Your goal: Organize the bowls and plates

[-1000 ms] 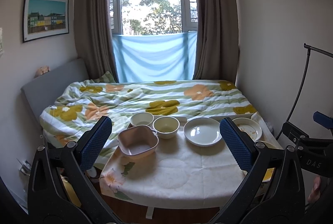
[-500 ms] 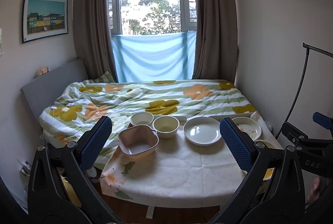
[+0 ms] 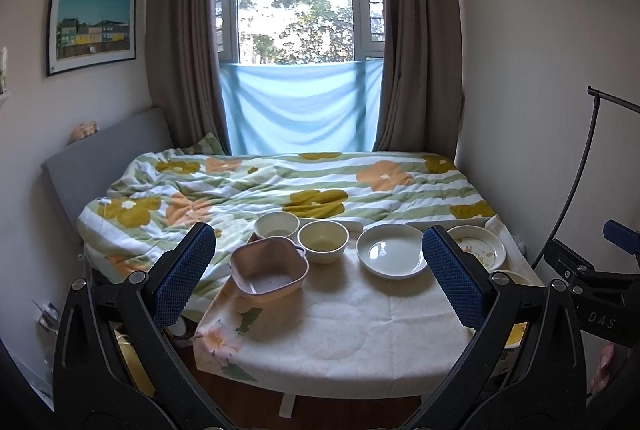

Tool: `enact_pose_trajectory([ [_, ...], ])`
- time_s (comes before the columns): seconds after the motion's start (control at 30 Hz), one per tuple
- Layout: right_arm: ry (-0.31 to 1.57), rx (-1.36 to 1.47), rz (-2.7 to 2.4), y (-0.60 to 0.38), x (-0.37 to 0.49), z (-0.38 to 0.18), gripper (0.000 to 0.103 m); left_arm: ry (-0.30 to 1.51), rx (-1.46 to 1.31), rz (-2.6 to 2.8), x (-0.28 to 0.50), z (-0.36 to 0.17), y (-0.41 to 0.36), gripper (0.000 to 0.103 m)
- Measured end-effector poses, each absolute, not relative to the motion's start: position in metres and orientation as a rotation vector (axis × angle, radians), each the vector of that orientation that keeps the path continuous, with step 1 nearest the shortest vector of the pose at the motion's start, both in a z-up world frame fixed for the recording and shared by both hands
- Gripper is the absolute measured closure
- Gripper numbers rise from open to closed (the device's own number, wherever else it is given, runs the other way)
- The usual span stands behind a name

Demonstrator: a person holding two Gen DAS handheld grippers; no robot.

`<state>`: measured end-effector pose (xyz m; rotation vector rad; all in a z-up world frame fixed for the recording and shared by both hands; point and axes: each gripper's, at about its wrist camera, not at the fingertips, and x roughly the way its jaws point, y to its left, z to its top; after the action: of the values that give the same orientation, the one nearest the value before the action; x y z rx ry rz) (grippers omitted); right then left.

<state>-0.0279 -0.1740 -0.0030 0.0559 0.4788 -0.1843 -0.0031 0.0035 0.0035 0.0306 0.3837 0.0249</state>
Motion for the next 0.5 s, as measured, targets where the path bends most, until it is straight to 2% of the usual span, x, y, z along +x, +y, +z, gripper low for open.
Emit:
enact_pose_trajectory([
  [0.5, 0.481, 0.061, -0.189, -0.1677, -0.0212, -0.0002, 0.0, 0.385, 0.031, 0.031, -0.0016, 0.0029, 0.0053, 0.0],
])
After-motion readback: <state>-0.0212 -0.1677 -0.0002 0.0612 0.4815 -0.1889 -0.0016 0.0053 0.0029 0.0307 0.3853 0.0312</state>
